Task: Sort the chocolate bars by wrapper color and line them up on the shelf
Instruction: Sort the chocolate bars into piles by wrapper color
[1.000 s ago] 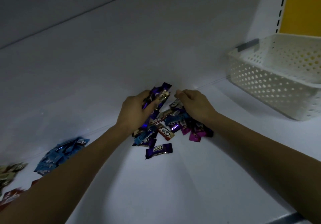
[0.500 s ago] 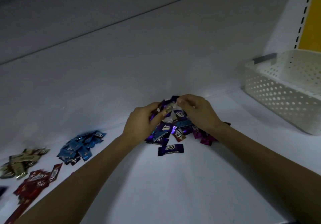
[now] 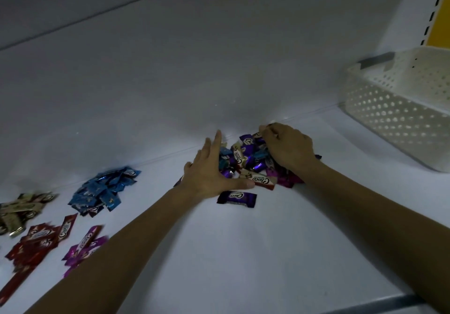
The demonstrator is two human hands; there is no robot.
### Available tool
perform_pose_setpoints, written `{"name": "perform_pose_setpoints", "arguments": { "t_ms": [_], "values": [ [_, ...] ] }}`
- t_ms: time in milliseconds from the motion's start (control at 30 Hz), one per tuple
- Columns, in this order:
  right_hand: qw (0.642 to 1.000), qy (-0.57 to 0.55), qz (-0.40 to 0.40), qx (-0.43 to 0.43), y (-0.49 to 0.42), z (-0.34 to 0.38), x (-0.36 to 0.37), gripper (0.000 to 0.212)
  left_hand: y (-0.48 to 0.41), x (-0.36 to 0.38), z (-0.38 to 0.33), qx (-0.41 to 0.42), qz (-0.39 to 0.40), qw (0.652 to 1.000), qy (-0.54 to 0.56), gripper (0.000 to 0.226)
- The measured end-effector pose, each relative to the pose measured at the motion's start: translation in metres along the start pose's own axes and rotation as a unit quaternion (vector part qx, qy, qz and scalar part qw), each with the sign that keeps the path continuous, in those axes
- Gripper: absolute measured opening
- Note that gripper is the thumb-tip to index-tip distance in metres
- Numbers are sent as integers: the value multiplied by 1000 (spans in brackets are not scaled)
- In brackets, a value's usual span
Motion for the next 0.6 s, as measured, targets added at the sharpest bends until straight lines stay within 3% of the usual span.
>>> {"name": "perform_pose_setpoints", "arguments": {
  "t_ms": [100, 267, 467, 600],
  "values": [
    [994, -103, 25, 7, -1, 8, 12, 43, -3, 2, 0, 33, -42, 998, 34, 145],
    [961, -272, 52, 7, 6, 29, 23, 38, 0, 2, -17, 79, -128, 978, 147, 103],
    [951, -305, 48, 36, 7, 22, 17, 34, -7, -15, -28, 121, -212, 968, 62, 72],
    [965, -258, 46, 3, 7, 23, 13, 35, -13, -28, -18, 87, -247, 957, 127, 44]
  ]
}}
Point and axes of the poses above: each hand's wrist, its own y-axis away from the middle knuckle, its own x-axis out of the palm, z = x × y, the point moved 5 cm from there along -y, towards the middle knuckle, and after that the axes turned 6 degrees about -z, right-handed, at the moved point
